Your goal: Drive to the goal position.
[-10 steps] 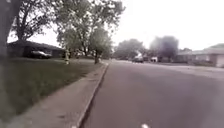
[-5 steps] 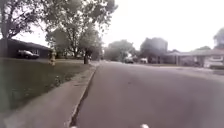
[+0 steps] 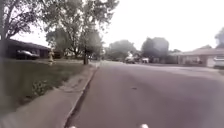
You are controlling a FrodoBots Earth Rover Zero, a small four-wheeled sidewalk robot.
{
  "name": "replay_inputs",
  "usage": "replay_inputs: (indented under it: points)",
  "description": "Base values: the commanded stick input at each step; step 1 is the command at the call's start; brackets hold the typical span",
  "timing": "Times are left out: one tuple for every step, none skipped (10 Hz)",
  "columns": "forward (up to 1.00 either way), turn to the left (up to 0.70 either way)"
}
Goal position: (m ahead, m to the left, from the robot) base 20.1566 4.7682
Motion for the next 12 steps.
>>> replay_inputs:
  points:
    - [1.0, 0.02]
    - [1.0, 0.04]
    - [1.0, 0.06]
    - [1.0, 0.29]
    - [1.0, 0.38]
    - [1.0, 0.04]
    - [1.0, 0.02]
    - [1.0, 0.01]
    - [1.0, 0.0]
    - [1.0, 0.0]
    - [1.0, 0.0]
    - [1.0, 0.0]
